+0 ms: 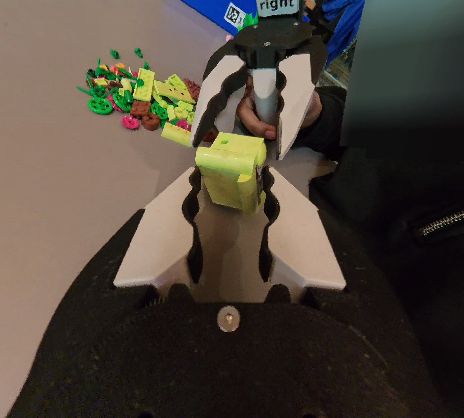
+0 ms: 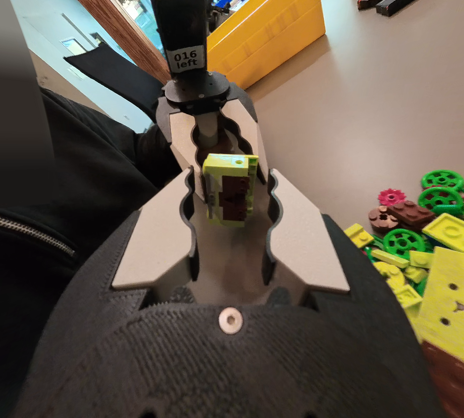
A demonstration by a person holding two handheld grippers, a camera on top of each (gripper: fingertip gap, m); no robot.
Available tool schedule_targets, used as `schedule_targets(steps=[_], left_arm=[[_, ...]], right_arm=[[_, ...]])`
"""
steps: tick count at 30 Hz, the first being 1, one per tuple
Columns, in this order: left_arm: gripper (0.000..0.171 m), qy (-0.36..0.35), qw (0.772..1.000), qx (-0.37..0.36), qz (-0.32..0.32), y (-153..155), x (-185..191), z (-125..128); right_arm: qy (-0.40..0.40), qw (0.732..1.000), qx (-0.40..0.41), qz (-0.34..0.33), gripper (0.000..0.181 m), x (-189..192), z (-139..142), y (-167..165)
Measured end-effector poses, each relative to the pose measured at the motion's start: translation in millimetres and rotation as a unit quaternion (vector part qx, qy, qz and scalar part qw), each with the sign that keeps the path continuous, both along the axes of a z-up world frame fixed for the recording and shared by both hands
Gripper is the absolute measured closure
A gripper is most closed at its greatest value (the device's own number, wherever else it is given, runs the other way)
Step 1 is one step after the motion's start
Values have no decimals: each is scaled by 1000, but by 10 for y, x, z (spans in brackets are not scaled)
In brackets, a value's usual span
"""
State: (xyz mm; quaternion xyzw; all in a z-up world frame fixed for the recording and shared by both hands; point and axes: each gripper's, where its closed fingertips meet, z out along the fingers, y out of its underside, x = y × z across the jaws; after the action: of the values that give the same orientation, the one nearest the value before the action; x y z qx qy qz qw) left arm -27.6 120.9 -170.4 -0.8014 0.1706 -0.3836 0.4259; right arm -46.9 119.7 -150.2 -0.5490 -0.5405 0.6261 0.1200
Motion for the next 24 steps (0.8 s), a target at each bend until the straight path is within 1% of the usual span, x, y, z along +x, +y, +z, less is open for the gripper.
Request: schedule_targets(steps=[2, 4, 8, 10, 12, 16, 18, 20, 21, 24], left_arm=[[125, 14, 1000, 12, 10, 22, -7, 7], [125, 23, 1000, 15, 10, 23, 1, -1], [125, 16, 999, 32, 0, -6, 29, 51], [122, -2, 998, 57, 0, -19, 25, 141], [125, -17, 997, 71, 3, -24, 6, 204], [130, -44, 998, 53, -7, -44, 7, 212], [132, -76, 996, 44, -16, -61, 9, 265], [133, -119, 992, 37, -27, -84, 8, 355], [133, -130, 990, 35, -31, -92, 9, 379], [133, -128, 991, 33, -29, -88, 14, 374]], right_arm=[[0, 1000, -19, 10, 137, 5, 12, -36], [-1, 1000, -23, 12, 145, 6, 12, -43], [2, 999, -26, 19, 145, 29, 36, -58], [1, 999, -45, 25, 145, 50, 70, -62], [0, 997, -66, 34, 145, 71, 92, -66], [-1, 996, -77, 43, 145, 89, 105, -85], [5, 995, -87, 50, 145, 103, 144, -95], [13, 992, -112, 61, 146, 125, 210, -108], [13, 990, -121, 66, 146, 132, 225, -116], [12, 988, -134, 74, 146, 150, 233, -118]])
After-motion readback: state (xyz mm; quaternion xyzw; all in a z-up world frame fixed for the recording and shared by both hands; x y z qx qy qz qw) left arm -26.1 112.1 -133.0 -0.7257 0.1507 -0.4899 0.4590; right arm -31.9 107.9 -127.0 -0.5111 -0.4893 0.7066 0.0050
